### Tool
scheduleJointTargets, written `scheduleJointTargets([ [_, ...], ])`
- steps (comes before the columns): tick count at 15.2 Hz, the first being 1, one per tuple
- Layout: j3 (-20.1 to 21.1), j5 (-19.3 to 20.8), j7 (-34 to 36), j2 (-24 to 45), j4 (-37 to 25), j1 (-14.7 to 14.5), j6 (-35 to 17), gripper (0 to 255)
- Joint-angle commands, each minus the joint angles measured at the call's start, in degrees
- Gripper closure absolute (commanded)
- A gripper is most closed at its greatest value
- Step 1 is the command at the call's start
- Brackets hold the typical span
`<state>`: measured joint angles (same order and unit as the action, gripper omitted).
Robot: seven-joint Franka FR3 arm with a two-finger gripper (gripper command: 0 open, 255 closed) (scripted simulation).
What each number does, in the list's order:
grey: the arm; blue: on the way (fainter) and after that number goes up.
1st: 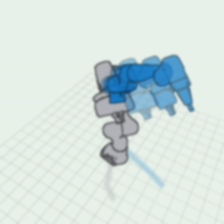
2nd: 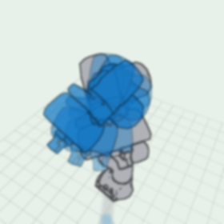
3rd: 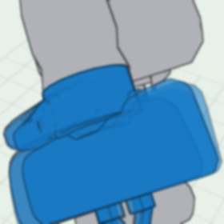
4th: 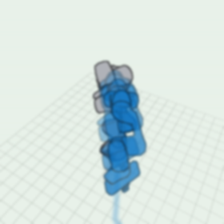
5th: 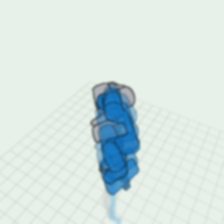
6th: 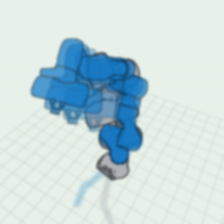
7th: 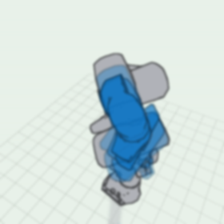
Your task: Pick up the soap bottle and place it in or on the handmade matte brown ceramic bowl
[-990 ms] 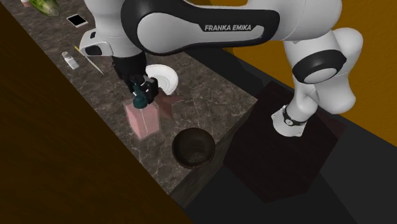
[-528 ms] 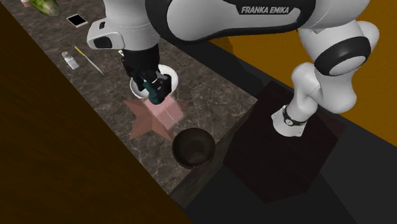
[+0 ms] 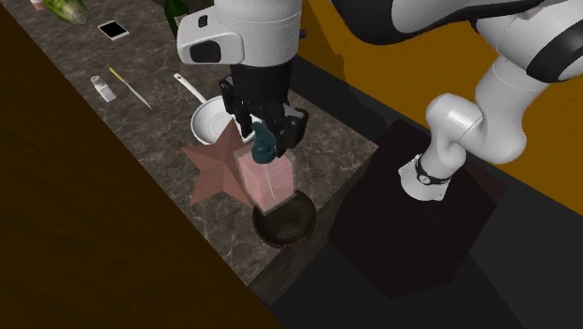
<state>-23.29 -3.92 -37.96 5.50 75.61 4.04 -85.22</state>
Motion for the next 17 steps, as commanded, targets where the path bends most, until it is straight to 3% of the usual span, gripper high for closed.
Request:
scheduleJointTargets([
  [1,1.6,1.9,3.7,-3.8,2.4,-2.4,1.1,255],
  [17,2.4,3.8,4.7,-8.8,20.8,-3.0,-12.7,255],
])
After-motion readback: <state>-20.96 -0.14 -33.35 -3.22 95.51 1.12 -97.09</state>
